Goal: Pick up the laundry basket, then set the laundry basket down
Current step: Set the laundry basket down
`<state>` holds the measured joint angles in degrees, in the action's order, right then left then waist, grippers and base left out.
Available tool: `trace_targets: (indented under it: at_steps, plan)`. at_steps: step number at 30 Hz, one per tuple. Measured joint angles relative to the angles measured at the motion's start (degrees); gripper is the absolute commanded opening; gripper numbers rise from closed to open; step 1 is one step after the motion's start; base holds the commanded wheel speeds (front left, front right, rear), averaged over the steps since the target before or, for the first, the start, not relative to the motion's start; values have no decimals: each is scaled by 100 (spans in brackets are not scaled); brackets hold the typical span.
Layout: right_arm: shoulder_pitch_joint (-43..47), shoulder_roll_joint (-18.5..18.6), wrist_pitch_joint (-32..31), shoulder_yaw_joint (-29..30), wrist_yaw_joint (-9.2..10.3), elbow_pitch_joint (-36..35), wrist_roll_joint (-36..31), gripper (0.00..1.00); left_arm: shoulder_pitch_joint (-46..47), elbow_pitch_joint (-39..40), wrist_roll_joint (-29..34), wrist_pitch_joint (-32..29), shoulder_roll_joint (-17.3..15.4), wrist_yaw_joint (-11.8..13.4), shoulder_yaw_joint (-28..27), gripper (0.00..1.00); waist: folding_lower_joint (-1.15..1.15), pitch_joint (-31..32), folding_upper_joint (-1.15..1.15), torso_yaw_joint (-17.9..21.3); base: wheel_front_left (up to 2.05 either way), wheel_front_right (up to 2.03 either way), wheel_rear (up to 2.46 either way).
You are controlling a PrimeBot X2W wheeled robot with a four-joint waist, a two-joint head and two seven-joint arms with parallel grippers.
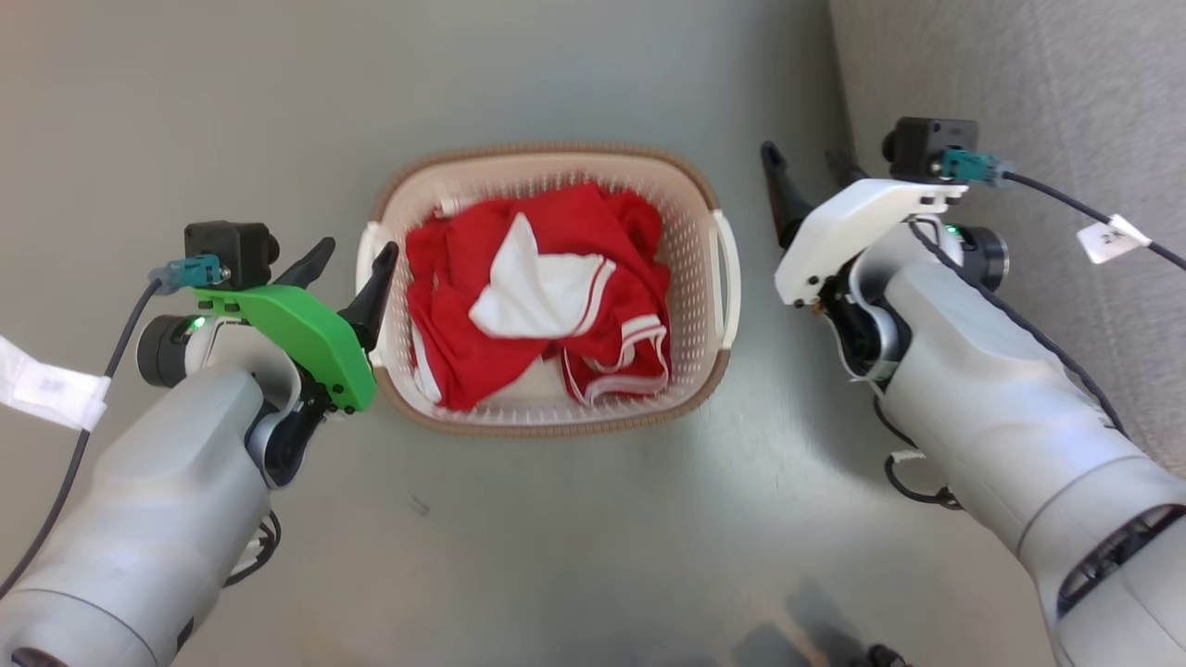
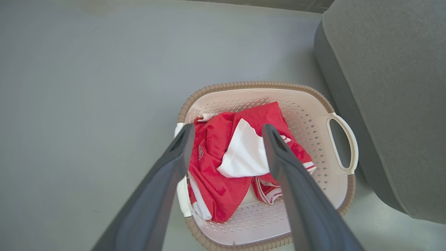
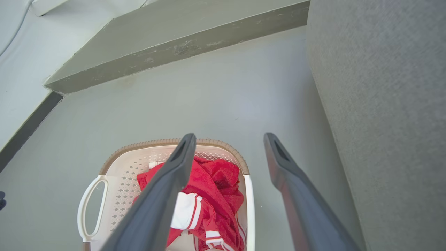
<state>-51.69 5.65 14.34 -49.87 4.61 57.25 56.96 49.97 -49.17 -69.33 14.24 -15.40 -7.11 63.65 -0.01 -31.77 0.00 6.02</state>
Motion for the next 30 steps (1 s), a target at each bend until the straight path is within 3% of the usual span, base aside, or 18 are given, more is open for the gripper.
trace_targets:
  at_steps: [10, 30]
  plan:
    - [579, 207, 0, 512, -8, -552, -478, 100, -330, 587, 0, 1, -51, 0, -513, 100, 0, 736, 0, -86, 0, 0, 0]
    - [2167, 368, 0, 1450, -20, -2042, -1559, 100, -1638, 1325, 709, 2, -355, 0, -2427, 100, 0, 2317, 0, -284, 0, 0, 0]
